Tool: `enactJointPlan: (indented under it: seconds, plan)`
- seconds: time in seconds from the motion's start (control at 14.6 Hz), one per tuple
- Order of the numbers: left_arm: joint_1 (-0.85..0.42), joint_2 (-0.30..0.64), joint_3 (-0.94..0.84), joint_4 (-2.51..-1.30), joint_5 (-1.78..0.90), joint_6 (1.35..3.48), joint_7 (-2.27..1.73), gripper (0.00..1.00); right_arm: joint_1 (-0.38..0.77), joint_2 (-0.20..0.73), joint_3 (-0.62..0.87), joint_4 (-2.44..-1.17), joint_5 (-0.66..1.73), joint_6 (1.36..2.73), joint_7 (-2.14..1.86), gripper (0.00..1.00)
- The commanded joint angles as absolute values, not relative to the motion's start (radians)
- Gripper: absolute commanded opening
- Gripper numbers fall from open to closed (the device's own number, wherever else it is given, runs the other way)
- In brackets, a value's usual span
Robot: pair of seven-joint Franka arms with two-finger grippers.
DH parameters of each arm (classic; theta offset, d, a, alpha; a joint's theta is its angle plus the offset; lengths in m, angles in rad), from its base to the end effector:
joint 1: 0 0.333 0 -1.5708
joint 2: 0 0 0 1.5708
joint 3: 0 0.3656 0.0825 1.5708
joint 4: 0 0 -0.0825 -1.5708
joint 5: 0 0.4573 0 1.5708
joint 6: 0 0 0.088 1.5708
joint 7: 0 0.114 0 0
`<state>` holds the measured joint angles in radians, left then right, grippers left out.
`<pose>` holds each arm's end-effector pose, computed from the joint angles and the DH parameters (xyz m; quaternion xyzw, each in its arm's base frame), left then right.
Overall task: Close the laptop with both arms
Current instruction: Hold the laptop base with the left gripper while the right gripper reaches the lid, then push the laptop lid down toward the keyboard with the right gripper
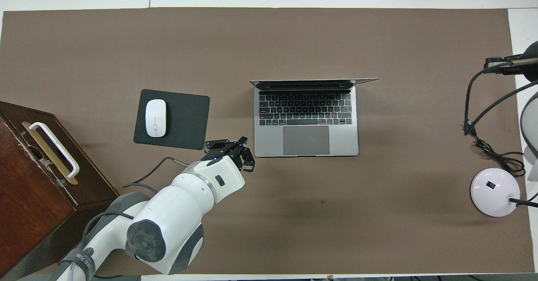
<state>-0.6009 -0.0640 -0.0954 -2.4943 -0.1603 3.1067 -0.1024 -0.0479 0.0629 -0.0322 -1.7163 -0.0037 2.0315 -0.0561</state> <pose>0.4375 -0.3485 0.3760 0.9208 -0.2048 0.2946 0.1528 0.6813 -0.0544 0.5904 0.9920 -0.0111 0.1254 0.0113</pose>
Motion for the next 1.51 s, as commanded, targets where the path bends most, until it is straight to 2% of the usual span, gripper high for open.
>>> enactJointPlan:
  seconds: [0.0, 0.27, 0.48, 0.62, 0.96, 1.44]
  plan:
    - [-0.646, -0.014, -0.080, -2.497, -0.176, 3.191, -0.091, 0.00, -0.005, 0.179, -0.020, -1.579, -0.021, 2.023, 0.038, 0.00]
    - [-0.664, 0.053, -0.080, -2.502, -0.173, 3.290, -0.051, 0.00, 0.099, 0.322, -0.021, -1.419, -0.025, 2.017, 0.112, 0.00]
    - [-0.683, 0.144, -0.080, -2.502, -0.175, 3.405, -0.046, 0.00, 0.211, 0.382, -0.025, -1.361, -0.060, 2.019, 0.240, 0.00]
    - [-0.684, 0.169, -0.078, -2.502, -0.173, 3.416, -0.040, 0.00, 0.265, 0.411, -0.026, -1.327, -0.077, 2.019, 0.310, 0.00]
    - [-0.699, 0.210, -0.078, -2.502, -0.175, 3.461, -0.025, 0.00, 0.392, 0.451, -0.026, -1.307, -0.126, 2.022, 0.457, 0.00]
    - [-0.726, 0.279, -0.077, -2.490, -0.179, 3.501, -0.023, 0.00, 0.436, 0.437, -0.015, -1.313, -0.101, 2.020, 0.463, 0.00]
